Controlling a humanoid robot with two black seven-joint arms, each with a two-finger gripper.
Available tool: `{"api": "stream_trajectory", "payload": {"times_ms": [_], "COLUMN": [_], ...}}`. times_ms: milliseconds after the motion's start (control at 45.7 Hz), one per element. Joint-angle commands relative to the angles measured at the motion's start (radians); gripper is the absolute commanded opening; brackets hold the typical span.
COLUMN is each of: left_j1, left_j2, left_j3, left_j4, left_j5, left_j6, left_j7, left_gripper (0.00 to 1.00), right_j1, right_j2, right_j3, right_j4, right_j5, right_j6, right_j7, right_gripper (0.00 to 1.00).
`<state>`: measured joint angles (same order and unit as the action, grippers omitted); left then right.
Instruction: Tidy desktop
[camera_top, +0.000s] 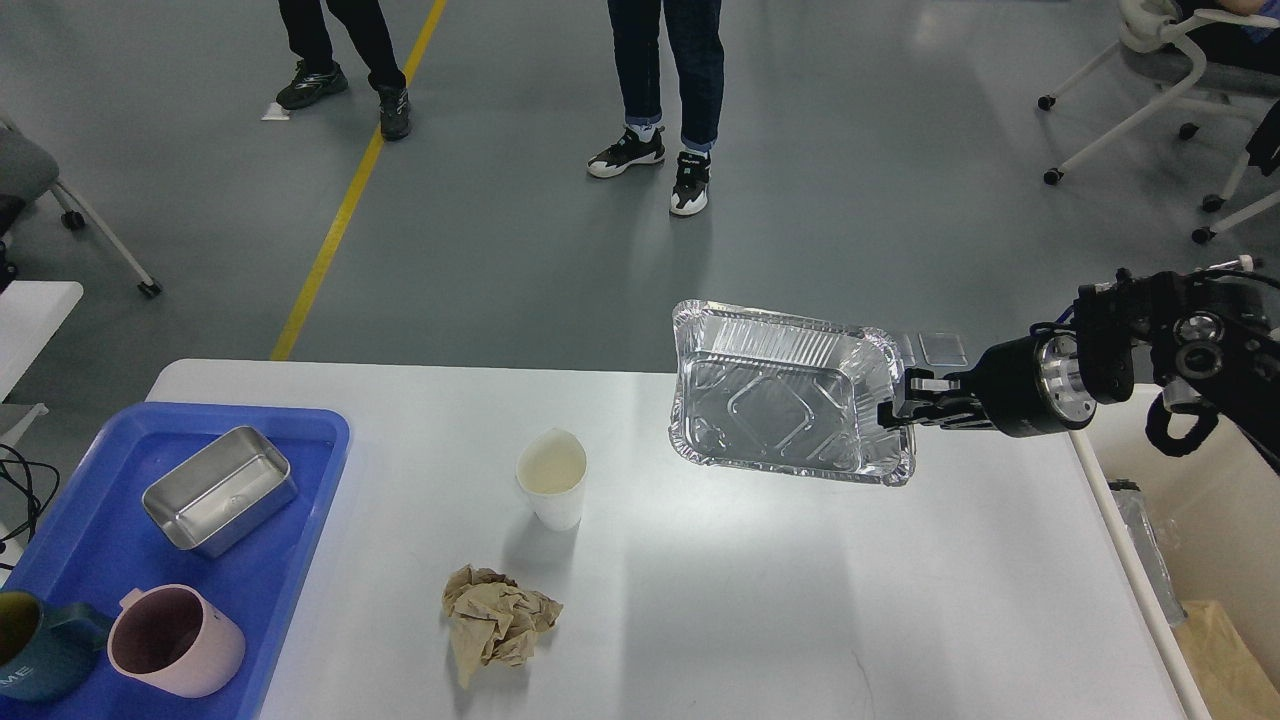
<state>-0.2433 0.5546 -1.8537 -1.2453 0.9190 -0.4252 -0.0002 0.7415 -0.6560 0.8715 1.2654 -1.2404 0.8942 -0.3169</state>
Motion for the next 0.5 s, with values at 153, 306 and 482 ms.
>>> {"api": "stream_trajectory", "payload": {"times_ms": [153,306,482], "left_j1": [0.028,0.133,0.131], "left_j2": [0.016,0.186,0.411], "left_j3": [0.103,0.307,0.544], "left_j4": [0.007,-0.014,-0.023], "left_j5": [0.032,0.031,0.026], "left_j6": [0.123,0.117,0.099], "left_j7": [-0.043,-0.044,-0.044], "left_gripper": [0.97,0.97,0.97], "right_j1": [-0.002,-0.001,0.001], "right_j2": [-0.011,-0.011,-0.028], "right_j3": [0.001,0.004,0.027], "right_j4": [0.002,0.009,0.009], "right_j5": [0.004,0.004,0.006], "right_j6": [-0.006,-0.011,-0.009], "right_j7": [-0.001,-0.002,-0.002], "right_gripper": [0.0,0.0,0.0]}}
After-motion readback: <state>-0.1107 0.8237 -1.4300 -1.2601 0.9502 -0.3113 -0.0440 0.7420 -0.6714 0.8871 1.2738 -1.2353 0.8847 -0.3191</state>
